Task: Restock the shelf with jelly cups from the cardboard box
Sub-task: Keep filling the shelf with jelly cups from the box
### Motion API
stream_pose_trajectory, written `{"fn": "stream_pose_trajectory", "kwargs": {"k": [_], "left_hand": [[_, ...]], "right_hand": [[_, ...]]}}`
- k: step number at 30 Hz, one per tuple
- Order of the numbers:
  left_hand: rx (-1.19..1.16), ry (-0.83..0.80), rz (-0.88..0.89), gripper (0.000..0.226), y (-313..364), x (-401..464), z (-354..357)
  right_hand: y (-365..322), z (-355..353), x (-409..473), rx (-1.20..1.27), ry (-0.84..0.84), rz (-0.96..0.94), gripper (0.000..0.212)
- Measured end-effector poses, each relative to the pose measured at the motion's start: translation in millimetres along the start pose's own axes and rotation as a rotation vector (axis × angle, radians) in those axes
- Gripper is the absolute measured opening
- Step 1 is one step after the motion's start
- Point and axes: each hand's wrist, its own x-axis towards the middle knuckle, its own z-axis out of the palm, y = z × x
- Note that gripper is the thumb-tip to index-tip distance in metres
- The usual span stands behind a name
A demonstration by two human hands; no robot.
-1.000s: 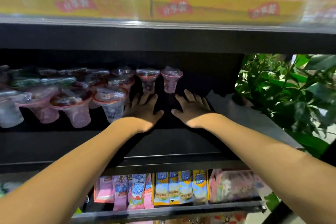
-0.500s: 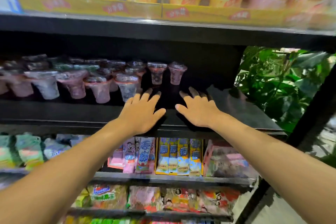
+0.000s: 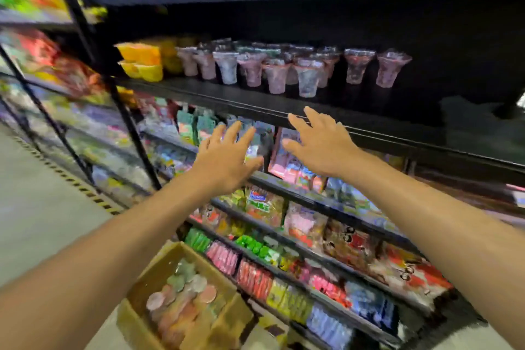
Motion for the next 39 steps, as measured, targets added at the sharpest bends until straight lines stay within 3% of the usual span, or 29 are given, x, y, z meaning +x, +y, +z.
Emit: {"fn": "stream_pose_trajectory", "kwargs": {"k": [11, 27, 39], "left_hand": [[-0.023, -0.078, -0.229, 0.072, -101.3, -94.6, 32.7], [-0.068, -0.299, -0.268, 0.072, -291.7, -121.4, 127.0], [-0.175, -0.431, -0.370, 0.072, -369.5, -65.4, 255.0]], "right_hand": [[-118.1, 64.5, -13.7, 0.051, -0.064, -0.277, 0.069], [-266.0, 236.7, 42.9, 0.191, -0.337, -0.108, 0.074], [-282.5, 386.8, 145.7, 0.210, -0.546, -0.086, 0.077]]}}
